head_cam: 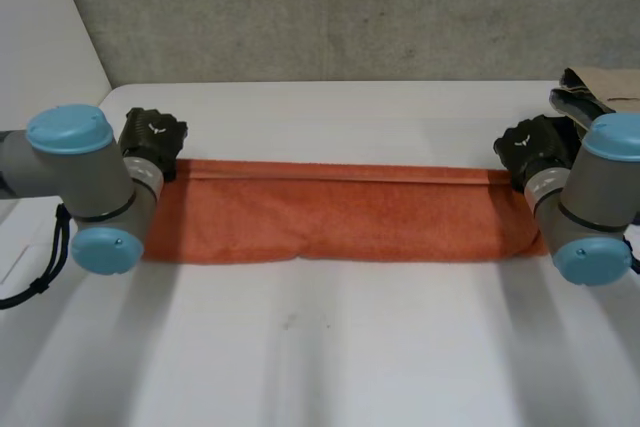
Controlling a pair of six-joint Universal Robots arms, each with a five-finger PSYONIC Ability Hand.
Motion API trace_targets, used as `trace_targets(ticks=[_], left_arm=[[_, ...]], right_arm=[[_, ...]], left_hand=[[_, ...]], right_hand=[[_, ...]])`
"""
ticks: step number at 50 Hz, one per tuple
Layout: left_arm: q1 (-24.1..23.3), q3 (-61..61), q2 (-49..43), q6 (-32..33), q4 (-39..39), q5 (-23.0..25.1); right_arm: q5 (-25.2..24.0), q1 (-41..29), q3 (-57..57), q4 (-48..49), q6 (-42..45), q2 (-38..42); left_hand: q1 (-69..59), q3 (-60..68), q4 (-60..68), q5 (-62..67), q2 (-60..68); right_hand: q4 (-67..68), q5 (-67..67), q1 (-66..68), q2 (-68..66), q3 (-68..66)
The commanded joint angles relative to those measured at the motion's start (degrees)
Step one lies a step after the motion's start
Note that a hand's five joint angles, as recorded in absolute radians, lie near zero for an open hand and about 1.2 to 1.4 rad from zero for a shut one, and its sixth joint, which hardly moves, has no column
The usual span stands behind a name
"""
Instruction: Fold the laundry.
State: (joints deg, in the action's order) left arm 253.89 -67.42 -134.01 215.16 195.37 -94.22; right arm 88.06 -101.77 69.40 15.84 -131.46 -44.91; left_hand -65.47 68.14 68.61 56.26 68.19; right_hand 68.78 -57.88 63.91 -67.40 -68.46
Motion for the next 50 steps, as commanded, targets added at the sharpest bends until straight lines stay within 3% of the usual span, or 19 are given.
trace_targets(ticks=[1,3,12,20,27,31,36,50], left_arm=[[-2.52,0.1,-0.11,0.09,8.17,-0.35],[-3.23,-0.87,0.16,0.17,8.97,-0.27],[-3.32,-8.42,11.39,0.09,9.06,0.0],[-2.71,-17.55,21.58,-0.09,8.8,0.43],[-1.56,-24.6,25.29,-1.58,9.68,3.07],[0.01,-24.61,23.81,-3.77,9.68,8.16],[1.6,-21.45,16.43,-4.92,9.68,12.38],[2.31,-5.37,-2.55,-4.4,9.77,15.46]], right_arm=[[0.27,-0.01,-3.21,3.93,-4.67,2.99],[0.71,-0.1,-2.43,3.32,-6.69,2.12],[-0.34,0.34,2.85,-4.76,-14.26,-6.85],[-4.65,1.39,8.38,-17.85,-17.07,-14.67],[-8.6,7.28,17.17,-20.42,-18.13,-18.89],[-10.36,8.86,20.34,-17.0,-19.09,-18.9],[-10.89,9.39,22.97,-11.19,-21.29,-18.63],[-10.89,9.22,27.37,-5.74,-21.47,-18.63]], left_hand=[[49.77,-52.45,-52.91,-50.56,-52.49],[55.47,-58.14,-58.61,-56.26,-58.19],[55.47,-58.14,-58.61,-56.26,-58.19],[55.47,-58.14,-58.61,-56.26,-58.19],[55.47,-58.14,-58.61,-56.26,-58.19],[55.42,-58.1,-58.56,-56.22,-58.14],[55.25,-57.93,-58.39,-56.05,-57.97],[53.74,-56.42,-56.88,-54.53,-56.46]], right_hand=[[-58.78,57.88,-53.91,57.4,58.46],[-58.78,57.88,-53.91,57.4,58.46],[-58.78,57.88,-53.91,57.4,58.46],[-58.78,57.88,-53.91,57.4,58.46],[-58.78,57.88,-53.91,57.4,58.46],[-48.62,47.72,-43.75,47.24,48.3],[-46.42,45.52,-41.55,45.04,46.09],[-46.59,45.69,-41.72,45.2,46.26]])
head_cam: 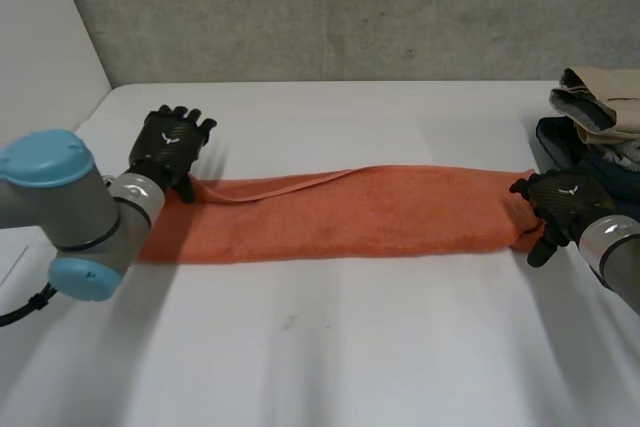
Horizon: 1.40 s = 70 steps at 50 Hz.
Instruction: Fold the laundry.
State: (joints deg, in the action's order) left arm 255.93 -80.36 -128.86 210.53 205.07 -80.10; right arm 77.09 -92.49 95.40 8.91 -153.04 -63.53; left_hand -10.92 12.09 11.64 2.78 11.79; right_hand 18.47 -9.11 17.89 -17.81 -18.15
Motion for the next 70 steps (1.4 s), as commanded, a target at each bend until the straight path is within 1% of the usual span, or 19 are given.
trace_targets(ticks=[1,7,10,13,20,29,31,33,36,41,50,52,53,54,55,59,62,65,70], left_arm=[[0.36,8.37,-8.68,0.24,0.16,1.78],[0.88,18.3,-15.63,0.15,2.44,1.35],[2.37,23.93,-17.22,0.24,4.2,-6.18],[3.08,22.45,-15.73,-0.11,4.29,-9.02],[1.85,9.37,-5.28,-0.29,5.95,-5.43],[0.36,0.57,1.32,-0.73,5.87,-5.33],[0.27,-2.07,3.34,-0.73,6.22,-5.24],[0.09,-3.83,4.4,-0.73,6.13,-5.24],[-0.34,-4.62,5.45,-0.73,6.13,-5.33],[-0.87,-6.29,8.26,-0.73,5.87,-5.42],[-0.87,-11.13,15.3,-0.82,5.78,-5.07],[-0.79,-12.44,16.53,-0.82,5.78,-4.98],[-0.79,-12.8,16.88,-0.82,5.78,-4.98],[-0.79,-13.24,17.23,-0.91,5.78,-4.89],[-0.79,-13.85,17.76,-0.82,5.78,-4.89],[-1.05,-14.73,18.29,-0.99,5.78,-4.98],[-1.49,-15.35,18.47,-1.61,5.78,-5.07],[-1.58,-15.44,18.9,-2.31,5.78,-4.98],[-1.66,-15.52,19.26,-5.11,5.61,-5.07]], right_arm=[[0.07,-0.06,1.45,1.37,0.11,-0.02],[0.16,-0.24,2.07,2.17,0.11,-0.02],[0.25,-0.33,2.68,3.13,0.11,-0.1],[0.51,-0.42,3.21,4.1,0.28,-0.02],[0.69,-0.24,3.48,4.28,0.28,-0.1],[1.04,0.11,1.9,4.72,0.46,0.95],[1.04,0.02,1.28,4.8,0.46,1.56],[1.04,0.2,0.41,5.06,0.9,2.79],[1.39,0.37,-1.0,5.24,0.72,4.19],[3.5,1.69,-0.48,3.31,4.32,3.85],[3.51,18.81,1.98,2.96,26.19,-1.07],[2.63,19.27,2.25,2.87,27.0,-0.98],[1.93,19.1,2.42,2.78,26.31,-0.98],[-0.17,18.31,2.6,2.78,23.51,-1.33],[-1.41,17.87,2.77,2.78,21.57,-1.34],[-6.86,17.08,3.74,2.78,9.62,-2.74],[-9.5,16.46,4.09,2.69,1.18,-5.28],[-10.73,14.1,3.83,2.69,-4.26,-5.82],[-10.3,10.05,3.39,2.78,-6.4,-5.29]], left_hand=[[-0.64,-0.52,-0.07,-1.22,-0.23],[-4.0,2.83,3.28,2.14,3.13],[-6.03,4.86,5.31,4.17,5.16],[-5.36,4.19,4.64,3.49,4.49],[-2.32,1.16,1.61,0.46,1.45],[-2.16,0.99,1.44,0.3,1.29],[-1.99,0.82,1.27,0.13,1.12],[-1.65,0.48,0.93,-0.21,0.78],[-1.65,0.48,0.93,-0.21,0.78],[-1.65,0.48,0.93,-0.21,0.78],[-1.65,0.48,0.93,-0.21,0.78],[-1.32,0.15,0.6,-0.54,0.45],[-1.32,0.15,0.6,-0.55,0.45],[-1.32,0.15,0.6,-0.55,0.45],[-1.15,-0.02,0.43,-0.71,0.28],[-1.15,-0.02,0.43,-0.71,0.28],[-1.31,0.15,0.59,-0.55,0.44],[-1.32,0.15,0.6,-0.55,0.45],[-1.32,0.15,0.6,-0.55,0.45]], right_hand=[[3.72,-3.08,4.31,-4.39,-4.05],[3.89,-3.25,4.47,-4.55,-4.22],[4.06,-3.42,4.64,-4.72,-4.39],[4.89,-4.25,5.48,-5.56,-5.22],[10.44,-9.8,11.02,-11.11,-10.77],[15.15,-14.51,15.73,-15.82,-15.48],[19.35,-18.71,19.93,-20.02,-19.68],[46.11,-45.47,46.7,-46.78,-46.44],[61.51,-60.86,62.09,-62.17,-61.83],[61.53,-60.89,62.11,-62.19,-61.85],[61.53,-60.89,62.11,-62.19,-61.85],[61.53,-60.89,62.11,-62.19,-61.85],[61.53,-60.89,62.11,-62.19,-61.85],[44.27,-43.63,44.85,-44.93,-44.59],[38.27,-37.62,38.85,-38.93,-38.59],[33.86,-33.22,34.44,-34.52,-34.18],[12.51,-11.87,13.09,-13.18,-12.84],[8.78,-8.14,9.36,-9.44,-9.1],[9.95,-9.3,10.53,-10.61,-10.27]])
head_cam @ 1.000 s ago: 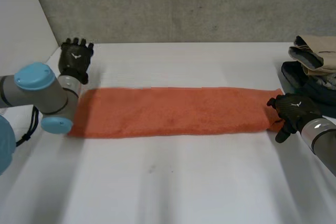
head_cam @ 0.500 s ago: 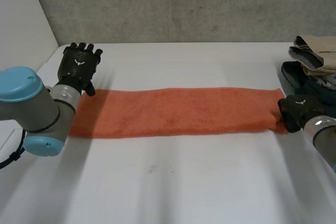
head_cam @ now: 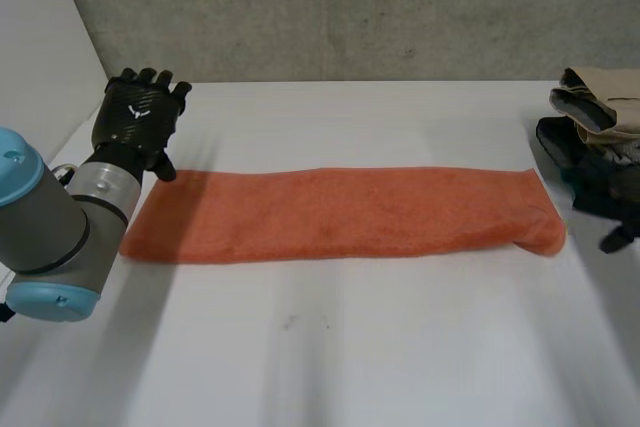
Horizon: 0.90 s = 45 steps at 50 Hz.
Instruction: Fold the laundry.
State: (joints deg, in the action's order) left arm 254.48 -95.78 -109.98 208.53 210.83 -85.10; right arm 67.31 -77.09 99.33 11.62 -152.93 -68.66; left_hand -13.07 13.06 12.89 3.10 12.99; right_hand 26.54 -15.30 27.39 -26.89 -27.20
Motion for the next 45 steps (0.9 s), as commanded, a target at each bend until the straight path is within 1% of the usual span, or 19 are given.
trace_targets(ticks=[1,6,11,14,15,16,17,22,25,27,29,30,33,34,37,39,44,45], left_arm=[[-0.21,-0.11,0.38,-3.56,-0.24,-0.07],[-0.38,-0.37,0.56,-6.11,-0.33,0.02],[-0.82,-0.46,0.56,-6.73,-0.33,0.02],[-0.82,-0.72,0.64,-6.73,-0.33,0.02],[-0.91,-0.81,0.64,-6.73,-0.33,0.11],[-0.82,-0.99,0.73,-6.73,-0.33,0.11],[-0.82,-1.07,0.82,-6.73,-0.33,0.11],[-0.91,-1.25,1.61,-6.73,-0.33,0.02],[-1.0,-1.78,3.01,-6.73,-0.33,0.02],[-0.91,-2.56,4.24,-6.64,-0.33,0.19],[-0.91,-2.83,4.77,-6.64,-0.25,0.2],[-0.91,-2.92,5.12,-6.64,-0.33,0.2],[-0.82,-3.62,6.44,-6.73,-0.33,0.11],[-0.82,-4.15,6.97,-6.73,-0.33,0.11],[-0.65,-5.47,8.29,-6.73,-0.33,0.11],[-0.39,-6.26,9.34,-6.82,-0.33,0.11],[0.05,-7.14,10.75,-6.82,-0.33,0.11],[0.14,-7.23,11.01,-6.73,-0.33,0.11]], right_arm=[[-0.52,-5.87,-0.63,0.07,-6.68,0.36],[1.32,-7.72,-2.64,0.07,-6.94,5.72],[5.98,-10.62,-6.24,-0.02,-6.5,10.29],[7.13,-10.97,-7.57,0.07,-6.33,12.05],[7.48,-10.98,-8.18,-0.02,-6.24,12.84],[7.48,-10.98,-8.45,0.07,-6.24,13.02],[7.57,-10.8,-8.54,0.07,-6.24,13.02],[10.64,-10.71,-7.57,0.69,-5.01,11.28],[11.0,-10.28,-6.34,0.42,-2.12,8.38],[11.08,-8.35,-5.38,0.07,3.85,5.65],[11.69,-6.07,-5.11,0.07,9.73,5.12],[12.22,-3.62,-5.2,-0.28,16.46,5.03],[13.19,-0.7,-5.28,-0.28,26.69,4.5],[14.41,0.61,-5.55,-0.11,31.16,4.5],[16.7,0.28,-6.07,-0.19,33.14,4.5],[17.59,-2.18,-6.6,0.16,32.09,4.24],[16.19,-11.48,-7.65,1.03,27.26,1.87],[15.14,-14.81,-8.27,1.91,25.94,0.91]], left_hand=[[0.84,-0.83,-0.65,-0.87,-0.75],[0.67,-0.66,-0.49,-0.7,-0.59],[0.67,-0.66,-0.49,-0.7,-0.59],[0.84,-0.83,-0.65,-0.87,-0.75],[0.84,-0.83,-0.65,-0.87,-0.75],[0.84,-0.83,-0.65,-0.87,-0.75],[0.84,-0.83,-0.65,-0.87,-0.75],[0.67,-0.66,-0.49,-0.7,-0.59],[0.84,-0.83,-0.65,-0.87,-0.75],[0.84,-0.83,-0.65,-0.87,-0.75],[0.84,-0.83,-0.65,-0.87,-0.75],[0.84,-0.83,-0.65,-0.87,-0.75],[0.84,-0.83,-0.65,-0.87,-0.75],[0.84,-0.83,-0.65,-0.87,-0.75],[0.84,-0.83,-0.65,-0.87,-0.75],[0.84,-0.83,-0.65,-0.87,-0.75],[1.0,-1.0,-0.82,-1.03,-0.92],[1.0,-1.0,-0.82,-1.03,-0.92]], right_hand=[[1.88,-3.12,1.03,-1.53,-1.22],[3.06,-4.29,2.2,-2.71,-2.39],[6.58,-7.82,5.73,-6.23,-5.92],[10.61,-11.85,9.76,-10.26,-9.95],[21.79,-23.02,20.93,-21.44,-21.12],[35.72,-36.96,34.87,-35.37,-35.06],[53.29,-54.52,52.43,-52.94,-52.62],[53.46,-54.7,52.61,-53.11,-52.8],[53.46,-54.7,52.61,-53.11,-52.8],[53.46,-54.7,52.61,-53.11,-52.8],[53.46,-54.7,52.61,-53.11,-52.8],[53.46,-54.7,52.61,-53.11,-52.8],[53.46,-54.7,52.61,-53.11,-52.8],[53.46,-54.7,52.61,-53.11,-52.8],[53.46,-54.7,52.61,-53.11,-52.8],[53.46,-54.7,52.61,-53.11,-52.8],[53.46,-54.7,52.61,-53.11,-52.8],[53.46,-54.7,52.61,-53.11,-52.8]])
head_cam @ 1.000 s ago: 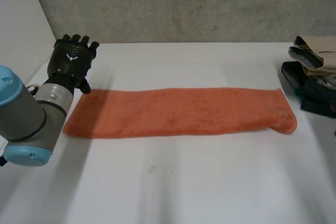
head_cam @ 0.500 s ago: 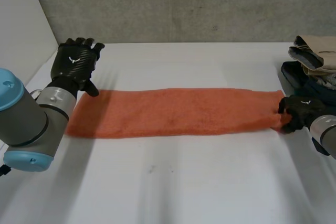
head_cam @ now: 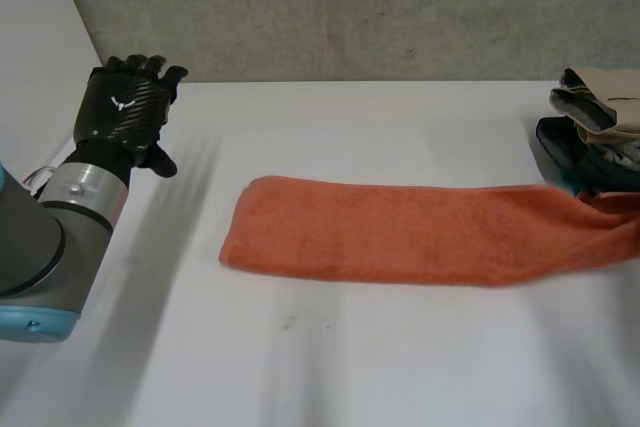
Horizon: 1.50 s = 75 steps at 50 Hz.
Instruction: Fold the laundry.
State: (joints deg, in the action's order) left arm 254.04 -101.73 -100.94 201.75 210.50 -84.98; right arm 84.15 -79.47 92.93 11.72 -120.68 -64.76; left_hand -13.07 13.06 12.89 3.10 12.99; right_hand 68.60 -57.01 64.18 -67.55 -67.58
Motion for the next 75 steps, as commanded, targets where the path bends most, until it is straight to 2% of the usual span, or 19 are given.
trace_targets(ticks=[1,8,15,23,25,26,27,28,29,33,35,40,44,51,54,59,63,71,75], left_arm=[[0.93,-1.37,2.41,0.05,0.0,-0.01],[2.08,-1.98,4.35,-0.04,-0.35,-0.01],[2.16,-2.51,4.96,-0.04,-0.7,-0.01],[2.08,-2.86,4.87,-0.04,-0.79,-0.01],[1.99,-2.86,4.7,-0.04,-0.79,-0.01],[1.9,-2.86,4.7,-0.04,-0.79,-0.01],[1.81,-2.77,4.44,-0.04,-0.79,-0.01],[1.64,-2.6,4.17,-0.04,-0.79,-0.01],[1.64,-2.51,4.08,-0.04,-0.79,0.08],[1.2,-1.9,3.73,-0.04,-0.62,0.08],[0.06,-1.02,2.86,-0.04,-0.53,0.08],[-4.68,1.09,0.92,-0.04,-0.44,0.08],[-8.81,2.85,-1.97,-0.13,-0.09,0.08],[-16.64,8.47,-11.2,-0.22,0.0,-0.09],[-18.92,12.42,-16.64,0.4,0.0,-0.53],[-19.28,19.37,-24.21,0.66,-0.88,-1.85],[-19.19,22.71,-27.38,1.89,-1.23,-5.97],[-18.32,24.21,-31.07,11.29,-0.53,-11.08],[-14.98,23.51,-31.25,15.25,-1.05,-13.19]], right_arm=[[-2.32,-14.46,-2.22,2.42,-7.02,-3.26],[-8.82,-32.75,-6.7,11.99,-8.25,-0.99],[-15.75,-47.76,-17.23,19.91,-8.43,12.26],[-27.01,-54.03,-22.52,19.74,-8.69,23.62],[-26.5,-54.03,-22.61,19.48,-8.78,24.42],[-25.8,-54.03,-22.7,19.39,-8.96,24.68],[-23.53,-53.95,-22.61,18.78,-9.04,24.42],[-21.94,-54.03,-22.53,18.51,-9.04,24.16],[-19.66,-53.95,-22.18,17.99,-9.13,23.72],[-9.04,-52.99,-17.89,13.78,-13.5,16.54],[-6.82,-50.8,-15.51,11.58,-17.37,13.02],[-5.93,-42.28,-9.01,4.9,-33.26,2.21],[-6.28,-39.45,-5.4,0.33,-38.92,1.48],[-5.84,-36.11,0.06,0.31,-36.21,2.01],[-5.76,-34.96,1.64,2.07,-34.36,2.89],[-5.67,-34.79,2.43,3.65,-33.83,3.76],[-5.49,-34.79,2.61,3.66,-33.92,4.73],[-2.94,-34.79,3.67,4.71,-33.74,5.08],[-2.5,-34.87,3.75,5.85,-33.57,5.26]], left_hand=[[1.0,-1.0,-0.82,-1.03,-0.92],[1.0,-1.0,-0.82,-1.03,-0.92],[1.0,-1.0,-0.82,-1.03,-0.92],[1.0,-1.0,-0.82,-1.03,-0.92],[1.17,-1.16,-0.99,-1.2,-1.09],[1.17,-1.16,-0.99,-1.2,-1.09],[1.34,-1.33,-1.16,-1.37,-1.26],[1.34,-1.33,-1.16,-1.37,-1.26],[1.34,-1.33,-1.16,-1.37,-1.26],[1.51,-1.5,-1.33,-1.54,-1.43],[1.51,-1.5,-1.32,-1.54,-1.43],[1.51,-1.5,-1.33,-1.54,-1.43],[1.51,-1.5,-1.33,-1.54,-1.43],[1.17,-1.17,-0.99,-1.2,-1.09],[0.84,-0.83,-0.66,-0.87,-0.76],[0.0,0.01,0.19,-0.03,0.09],[-0.17,0.18,0.36,0.14,0.26],[-0.17,0.18,0.36,0.14,0.26],[0.0,0.01,0.19,-0.02,0.09]], right_hand=[[11.4,-12.99,15.82,-12.45,-12.42],[11.4,-12.99,15.82,-12.45,-12.42],[11.4,-12.99,15.82,-12.45,-12.42],[11.4,-12.99,15.82,-12.45,-12.42],[11.4,-12.99,15.82,-12.45,-12.42],[3.46,-5.06,7.89,-4.52,-4.48],[-33.42,31.82,-29.0,32.37,32.4],[-51.11,49.51,-46.68,50.05,50.09],[-58.6,57.01,-54.18,57.55,57.58],[-58.6,57.01,-54.18,57.55,57.58],[-58.6,57.01,-54.18,57.55,57.58],[-58.6,57.01,-54.18,57.55,57.58],[-58.6,57.01,-54.18,57.55,57.58],[-58.6,57.01,-54.18,57.55,57.58],[-52.14,50.55,-47.72,51.09,51.12],[-40.88,39.28,-36.46,39.83,39.86],[-37.34,35.74,-32.92,36.29,36.32],[-22.55,20.95,-18.13,21.5,21.53],[-10.47,8.87,-6.05,9.42,9.45]])
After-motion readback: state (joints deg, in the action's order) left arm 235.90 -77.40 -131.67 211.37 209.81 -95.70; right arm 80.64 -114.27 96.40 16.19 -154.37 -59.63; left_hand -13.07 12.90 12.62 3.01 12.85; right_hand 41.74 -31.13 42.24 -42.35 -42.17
